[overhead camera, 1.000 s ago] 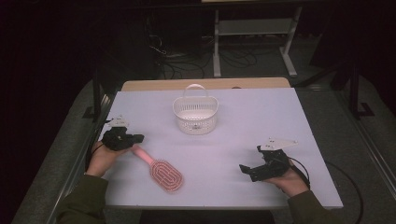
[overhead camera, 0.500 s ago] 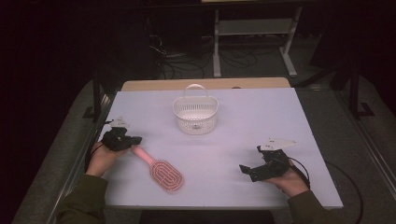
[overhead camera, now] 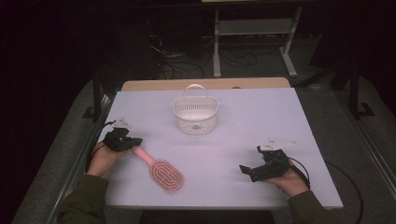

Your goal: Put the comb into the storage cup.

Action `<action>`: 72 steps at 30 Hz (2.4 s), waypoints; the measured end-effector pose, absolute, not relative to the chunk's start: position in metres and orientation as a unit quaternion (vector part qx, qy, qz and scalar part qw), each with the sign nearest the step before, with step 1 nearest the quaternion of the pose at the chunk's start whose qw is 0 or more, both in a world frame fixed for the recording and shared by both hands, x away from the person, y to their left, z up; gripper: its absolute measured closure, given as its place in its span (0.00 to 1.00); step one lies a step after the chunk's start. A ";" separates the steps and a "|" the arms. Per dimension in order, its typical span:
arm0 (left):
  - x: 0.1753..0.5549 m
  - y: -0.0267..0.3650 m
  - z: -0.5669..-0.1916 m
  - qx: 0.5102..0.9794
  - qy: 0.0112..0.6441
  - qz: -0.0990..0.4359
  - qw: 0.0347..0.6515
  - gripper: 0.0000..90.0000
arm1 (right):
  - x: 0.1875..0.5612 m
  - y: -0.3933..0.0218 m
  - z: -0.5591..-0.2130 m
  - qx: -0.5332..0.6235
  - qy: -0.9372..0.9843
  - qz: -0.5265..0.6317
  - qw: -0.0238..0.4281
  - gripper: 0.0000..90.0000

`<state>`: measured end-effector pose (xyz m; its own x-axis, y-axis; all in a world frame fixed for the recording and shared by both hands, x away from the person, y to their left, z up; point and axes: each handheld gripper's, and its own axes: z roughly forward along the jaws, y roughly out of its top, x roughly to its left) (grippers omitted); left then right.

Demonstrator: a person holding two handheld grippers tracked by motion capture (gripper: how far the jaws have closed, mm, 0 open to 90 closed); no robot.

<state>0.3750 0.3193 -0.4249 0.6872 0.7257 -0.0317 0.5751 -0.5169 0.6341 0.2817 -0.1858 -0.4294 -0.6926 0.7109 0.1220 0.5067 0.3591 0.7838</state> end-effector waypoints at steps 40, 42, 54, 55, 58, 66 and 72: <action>0.341 0.335 -0.424 0.876 0.375 0.095 0.288 1.00 | 0.283 -0.187 -0.430 0.374 0.815 0.427 0.115 0.00; 0.338 0.337 -0.423 0.878 0.373 0.095 0.286 1.00 | 0.282 -0.187 -0.430 0.374 0.815 0.427 0.115 0.00; 0.322 0.343 -0.424 0.881 0.368 0.092 0.282 1.00 | 0.282 -0.186 -0.430 0.376 0.815 0.425 0.115 0.00; 0.321 0.344 -0.424 0.882 0.367 0.092 0.281 1.00 | 0.282 -0.186 -0.430 0.376 0.815 0.425 0.115 0.00; 0.315 0.347 -0.425 0.882 0.367 0.091 0.279 1.00 | 0.282 -0.186 -0.430 0.375 0.815 0.426 0.115 0.00; 0.302 0.351 -0.425 0.885 0.366 0.089 0.273 1.00 | 0.282 -0.186 -0.430 0.376 0.815 0.425 0.115 0.00; 0.295 0.353 -0.426 0.886 0.367 0.086 0.272 1.00 | 0.282 -0.185 -0.430 0.375 0.816 0.425 0.115 0.00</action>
<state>0.2946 0.3530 -0.4258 0.7160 0.6965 -0.0461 0.6027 -0.5835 0.5443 0.2824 -0.1854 -0.4300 -0.6920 0.7098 0.1314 0.5149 0.3577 0.7791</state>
